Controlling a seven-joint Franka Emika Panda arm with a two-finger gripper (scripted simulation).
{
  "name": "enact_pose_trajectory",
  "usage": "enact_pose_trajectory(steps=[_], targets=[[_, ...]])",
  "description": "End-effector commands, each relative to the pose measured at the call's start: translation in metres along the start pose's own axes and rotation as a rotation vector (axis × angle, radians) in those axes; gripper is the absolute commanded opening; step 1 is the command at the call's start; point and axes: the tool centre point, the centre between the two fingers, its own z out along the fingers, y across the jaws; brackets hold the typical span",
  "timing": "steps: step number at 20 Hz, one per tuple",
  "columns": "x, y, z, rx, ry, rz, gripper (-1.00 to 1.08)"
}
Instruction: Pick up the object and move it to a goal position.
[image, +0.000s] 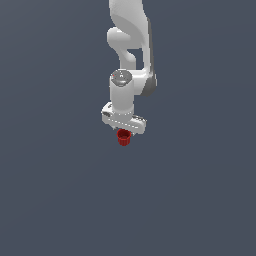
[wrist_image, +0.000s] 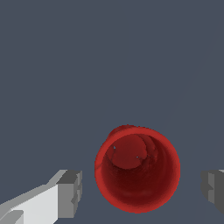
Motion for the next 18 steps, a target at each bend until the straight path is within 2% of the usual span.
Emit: enact_pose_trajectory(steps=[1,8,18], targets=[[-0.003,0.002,0.002,0.001,0.002,0.017,1.0],[-0.003,0.002,0.007,0.001,0.001,0.016,1.0],[-0.005,0.002,0.048,0.001,0.002,0.02,1.0]])
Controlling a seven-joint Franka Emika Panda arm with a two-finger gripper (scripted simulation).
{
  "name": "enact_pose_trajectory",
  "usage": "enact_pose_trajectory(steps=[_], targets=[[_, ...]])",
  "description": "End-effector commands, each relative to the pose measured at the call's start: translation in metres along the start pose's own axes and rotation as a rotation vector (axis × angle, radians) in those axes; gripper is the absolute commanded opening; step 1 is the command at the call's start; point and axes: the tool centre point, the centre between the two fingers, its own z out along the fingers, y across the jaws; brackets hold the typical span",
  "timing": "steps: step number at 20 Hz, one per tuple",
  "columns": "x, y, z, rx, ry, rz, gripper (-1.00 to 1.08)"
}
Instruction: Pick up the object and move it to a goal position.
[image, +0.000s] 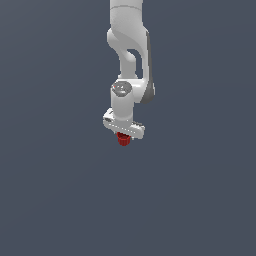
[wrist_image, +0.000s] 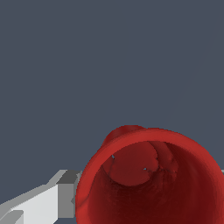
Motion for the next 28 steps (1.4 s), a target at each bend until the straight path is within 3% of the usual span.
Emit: enact_pose_trajectory(steps=[1,4,5,19,28], targets=[[0.0,0.0,0.007,0.0,0.001,0.001,1.0],[0.001,0.0,0.009,0.0,0.001,0.001,1.0],[0.001,0.0,0.009,0.0,0.001,0.001,-1.0],[0.001,0.0,0.004,0.001,0.002,0.0,-1.0],[0.01,0.015,-0.039,0.001,0.002,0.0,-1.0]])
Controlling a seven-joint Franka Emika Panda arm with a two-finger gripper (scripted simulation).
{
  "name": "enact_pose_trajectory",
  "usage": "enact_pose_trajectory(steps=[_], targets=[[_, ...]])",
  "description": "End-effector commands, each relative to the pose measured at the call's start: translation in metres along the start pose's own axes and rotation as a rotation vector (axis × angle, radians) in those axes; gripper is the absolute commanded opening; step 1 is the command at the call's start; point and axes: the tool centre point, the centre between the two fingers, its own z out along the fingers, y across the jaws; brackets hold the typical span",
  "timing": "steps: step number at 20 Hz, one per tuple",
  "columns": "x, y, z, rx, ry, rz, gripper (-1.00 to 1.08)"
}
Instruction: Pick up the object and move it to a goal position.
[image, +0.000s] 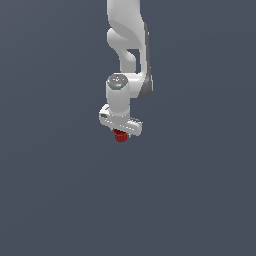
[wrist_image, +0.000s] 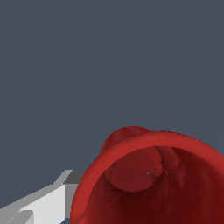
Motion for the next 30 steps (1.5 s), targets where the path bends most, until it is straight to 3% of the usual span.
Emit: enact_pose_trajectory(steps=[1,30], targets=[[0.004,0.006,-0.018,0.001,0.002,0.001,-1.0],[0.069,0.095,-0.289,0.0,0.002,0.002,-1.0]])
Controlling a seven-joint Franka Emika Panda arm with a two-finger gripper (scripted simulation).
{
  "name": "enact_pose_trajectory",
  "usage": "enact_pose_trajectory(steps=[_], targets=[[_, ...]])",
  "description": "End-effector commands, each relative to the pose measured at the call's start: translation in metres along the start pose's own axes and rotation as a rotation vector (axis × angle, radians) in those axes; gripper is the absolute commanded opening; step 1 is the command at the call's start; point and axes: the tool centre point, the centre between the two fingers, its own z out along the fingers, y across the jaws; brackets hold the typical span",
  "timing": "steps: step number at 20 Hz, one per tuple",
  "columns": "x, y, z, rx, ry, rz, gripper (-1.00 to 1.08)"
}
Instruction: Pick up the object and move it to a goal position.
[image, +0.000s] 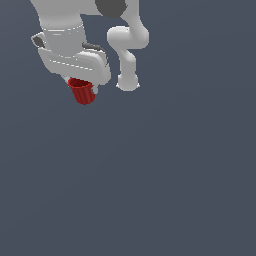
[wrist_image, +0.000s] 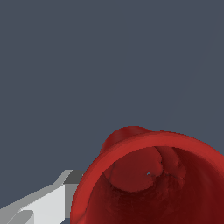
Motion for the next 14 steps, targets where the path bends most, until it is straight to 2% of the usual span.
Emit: enact_pose_trajectory(steps=[1,7,14], targets=[[0.005,0.005,-0.017,0.0,0.0,-0.001,-1.0],[0.012,0.012,-0.04,0.0,0.0,-0.001,-1.0],[0.016,0.014,-0.048,0.0,0.0,-0.001,-1.0]])
